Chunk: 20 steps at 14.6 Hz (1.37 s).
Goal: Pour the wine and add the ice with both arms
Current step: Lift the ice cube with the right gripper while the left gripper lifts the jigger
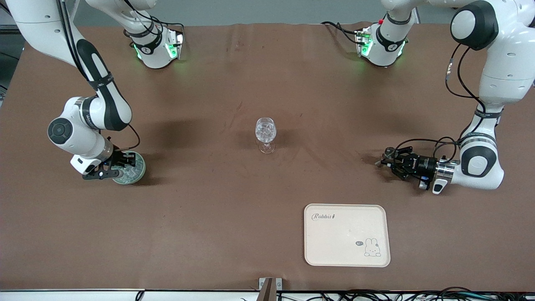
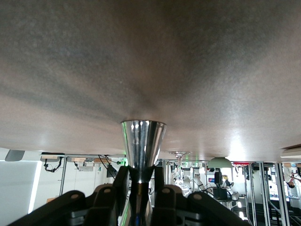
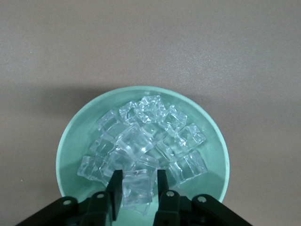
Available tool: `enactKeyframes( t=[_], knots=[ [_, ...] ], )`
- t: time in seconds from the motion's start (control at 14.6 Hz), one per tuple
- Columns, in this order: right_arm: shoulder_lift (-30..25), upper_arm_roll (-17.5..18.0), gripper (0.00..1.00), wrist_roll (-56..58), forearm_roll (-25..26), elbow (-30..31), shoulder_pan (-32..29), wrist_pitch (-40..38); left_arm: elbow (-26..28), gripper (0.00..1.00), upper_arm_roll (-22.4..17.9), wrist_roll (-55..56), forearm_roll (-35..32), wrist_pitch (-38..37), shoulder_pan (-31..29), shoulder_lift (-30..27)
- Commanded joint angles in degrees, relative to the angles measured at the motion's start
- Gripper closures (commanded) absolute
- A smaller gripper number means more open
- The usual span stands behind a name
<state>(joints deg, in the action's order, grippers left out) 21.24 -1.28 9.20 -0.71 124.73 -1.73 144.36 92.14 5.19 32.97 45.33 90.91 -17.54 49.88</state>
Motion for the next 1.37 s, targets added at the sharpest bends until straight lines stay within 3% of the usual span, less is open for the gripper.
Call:
enactKeyframes(
  t=[0.0,0.14,0.41,0.62,0.82,1.03,1.3],
  knots=[
    [-0.1,0.3,0.88,0.2,-0.8,0.3,-0.3,0.3,0.3,0.83,0.5,0.5,1.2,0.4,0.1,-0.1],
    [-0.1,0.3,0.95,-0.1,-0.8,-0.3,-0.3,-0.3,0.2,0.92,1.1,0.5,1.1,0.2,0.1,-0.1],
    [-1.1,0.3,0.96,-0.2,-0.9,-4.3,-0.4,-8.7,0.2,0.98,2.7,0.7,1.2,0.0,0.1,-0.7],
    [-5.9,0.1,1.00,-5.5,-1.0,-8.4,-0.5,-17.7,0.2,0.98,3.3,0.6,1.2,-0.1,-0.3,-0.6],
    [-11.9,-0.2,1.00,-9.2,-1.0,-9.8,-0.9,-21.7,0.2,0.99,3.4,0.7,1.2,-0.4,-0.5,-0.8],
    [-15.7,-0.3,1.00,-9.9,-0.9,-15.4,-2.9,-29.3,-0.1,0.99,3.8,0.9,1.2,-1.6,-0.3,-1.3],
    [-18.9,-0.7,1.00,-10.5,-0.2,-24.1,-4.1,-40.5,-0.2,0.99,8.7,5.4,1.2,-1.6,-0.8,-2.8]
  ],
)
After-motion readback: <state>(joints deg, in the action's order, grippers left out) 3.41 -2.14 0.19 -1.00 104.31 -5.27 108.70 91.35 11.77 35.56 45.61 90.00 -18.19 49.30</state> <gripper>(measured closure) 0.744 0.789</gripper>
